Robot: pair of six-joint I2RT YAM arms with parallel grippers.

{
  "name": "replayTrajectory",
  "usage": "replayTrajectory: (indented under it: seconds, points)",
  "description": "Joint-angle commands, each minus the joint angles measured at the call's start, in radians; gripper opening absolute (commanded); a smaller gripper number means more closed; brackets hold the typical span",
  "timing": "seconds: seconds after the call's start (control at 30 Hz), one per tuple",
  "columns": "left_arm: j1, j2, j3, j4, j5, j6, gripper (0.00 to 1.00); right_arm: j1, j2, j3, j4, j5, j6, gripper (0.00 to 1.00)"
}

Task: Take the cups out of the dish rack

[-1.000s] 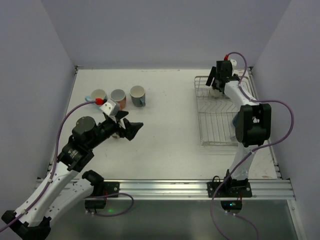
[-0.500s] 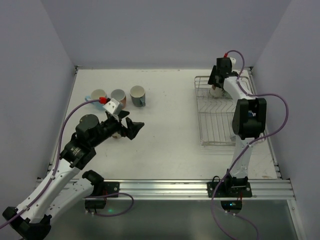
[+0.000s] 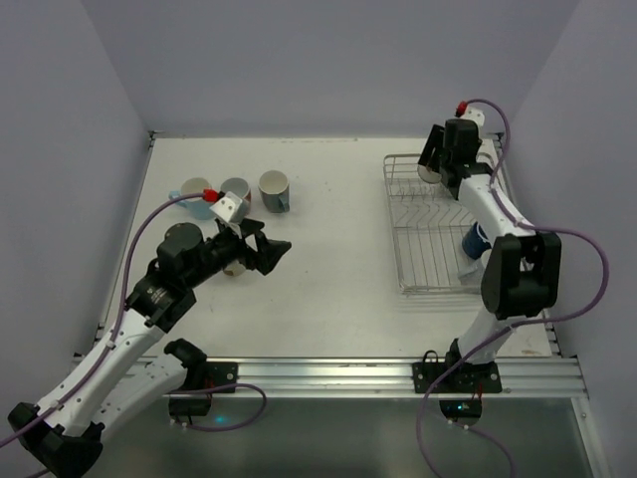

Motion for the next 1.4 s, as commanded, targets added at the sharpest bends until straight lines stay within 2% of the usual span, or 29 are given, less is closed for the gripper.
replayTrajectory:
  seconds: [0.0,0.13,0.27,0.4,0.43,0.5,0.63,0.73,0.97,1.13,1.2,1.27,1.3,1.33,1.37]
  points:
    - [0.004,0.009,0.037,0.1,0.072,-0.072,0.87,0.034,-0.196,-0.064,0.113,-0.048,0.023,0.35]
    - [0.003,0.07,0.068,0.141,0.125,-0.147,0.85,0.069,-0.352,-0.224,0.161,-0.111,0.091,0.34]
    - [0.0,0.137,0.064,0.292,0.208,-0.259,0.79,0.114,-0.566,-0.403,0.233,-0.246,0.192,0.34]
    - [-0.003,0.212,0.041,0.425,0.251,-0.387,0.73,0.146,-0.761,-0.633,0.377,-0.485,0.373,0.33]
    - [-0.005,0.241,0.027,0.455,0.26,-0.403,0.73,0.154,-0.792,-0.67,0.415,-0.59,0.41,0.33]
    - [-0.007,0.272,0.013,0.535,0.276,-0.462,0.72,0.18,-0.864,-0.762,0.546,-0.682,0.525,0.32]
    - [-0.01,0.37,-0.004,0.67,0.311,-0.552,0.72,0.262,-0.882,-0.853,0.777,-0.828,0.683,0.32]
    - [-0.014,0.415,-0.005,0.741,0.342,-0.614,0.71,0.35,-0.853,-0.864,0.836,-0.843,0.72,0.32]
    - [-0.026,0.423,-0.012,0.768,0.348,-0.638,0.65,0.407,-0.765,-0.865,0.932,-0.854,0.764,0.33]
    - [-0.034,0.42,-0.051,0.876,0.375,-0.681,0.44,0.419,-0.687,-0.884,1.044,-0.862,0.813,0.33]
    - [-0.036,0.421,-0.061,0.905,0.389,-0.701,0.41,0.422,-0.65,-0.884,1.072,-0.871,0.836,0.33]
    - [-0.039,0.421,-0.068,0.936,0.398,-0.709,0.24,0.428,-0.628,-0.887,1.112,-0.88,0.858,0.34]
    - [-0.039,0.403,-0.074,0.933,0.382,-0.698,0.05,0.43,-0.615,-0.89,1.13,-0.881,0.865,0.39]
    - [-0.039,0.389,-0.074,0.92,0.381,-0.698,0.0,0.43,-0.612,-0.893,1.135,-0.878,0.865,0.46]
    - [-0.039,0.371,-0.073,0.895,0.35,-0.662,0.0,0.431,-0.61,-0.896,1.135,-0.877,0.867,0.56]
